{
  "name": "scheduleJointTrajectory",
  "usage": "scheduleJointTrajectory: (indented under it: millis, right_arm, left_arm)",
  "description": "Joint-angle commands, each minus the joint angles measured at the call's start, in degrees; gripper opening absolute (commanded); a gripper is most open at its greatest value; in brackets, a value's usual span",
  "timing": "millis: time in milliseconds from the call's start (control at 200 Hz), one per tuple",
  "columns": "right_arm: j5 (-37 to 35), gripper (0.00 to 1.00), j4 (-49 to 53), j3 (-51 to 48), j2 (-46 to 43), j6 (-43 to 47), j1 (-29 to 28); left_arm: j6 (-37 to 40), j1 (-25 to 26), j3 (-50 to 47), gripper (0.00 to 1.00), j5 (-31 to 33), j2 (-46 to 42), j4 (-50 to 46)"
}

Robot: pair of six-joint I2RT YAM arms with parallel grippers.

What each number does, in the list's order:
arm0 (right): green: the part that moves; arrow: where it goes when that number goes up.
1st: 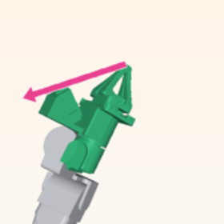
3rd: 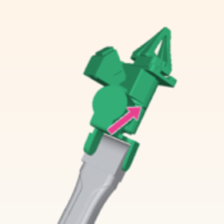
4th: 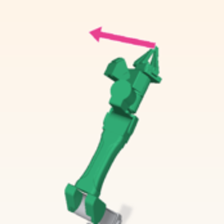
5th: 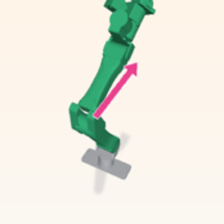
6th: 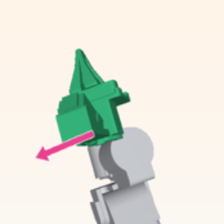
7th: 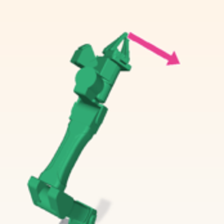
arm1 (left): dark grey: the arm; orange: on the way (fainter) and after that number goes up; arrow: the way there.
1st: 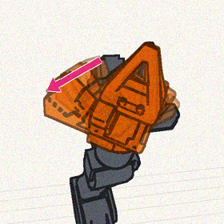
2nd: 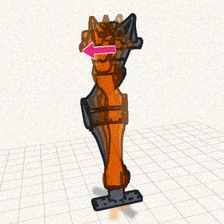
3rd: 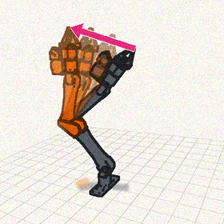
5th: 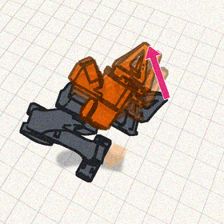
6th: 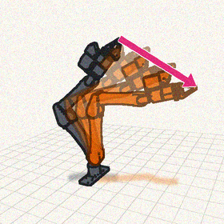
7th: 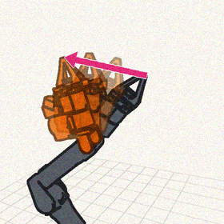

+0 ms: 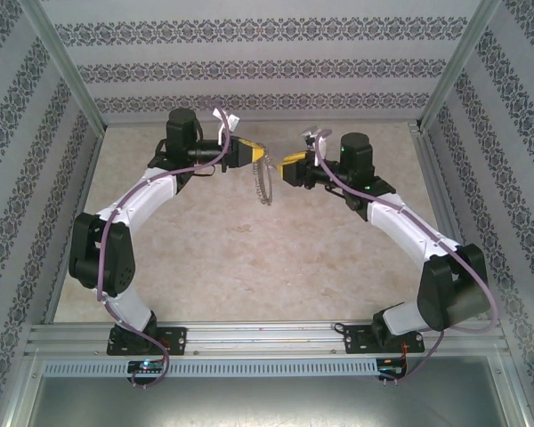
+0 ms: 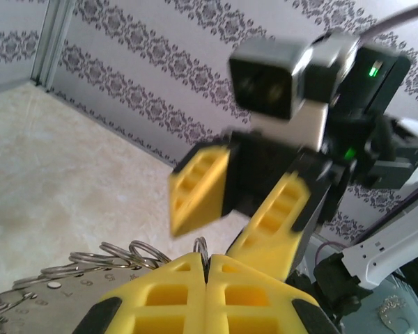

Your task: Put the keys on the keyring

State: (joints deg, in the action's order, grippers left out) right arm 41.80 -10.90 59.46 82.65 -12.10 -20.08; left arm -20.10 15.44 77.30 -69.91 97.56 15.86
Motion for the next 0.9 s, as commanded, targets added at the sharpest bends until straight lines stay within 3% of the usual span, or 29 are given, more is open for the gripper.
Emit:
scheduleJointTrajectory:
  millis: [0, 575, 894]
  right_arm:
    - [-5.4, 0.44, -7.1, -1.9, -0.5, -0.8, -1.8]
    - [-8.3, 0.49, -4.6, -2.3, -4.0, 4.8, -7.5]
    - [-10.9, 0.49, -0.6, 0.1, -4.5, 8.7, -7.3]
  left_arm:
    - [-4.9, 0.6, -0.6, 0.0, -1.5, -3.2, 9.9]
    - [-7.9, 0.6, -1.8, 0.0, -3.8, -4.3, 11.0]
    - [-16.2, 0.6, -1.7, 0.0, -6.9, -0.8, 20.2]
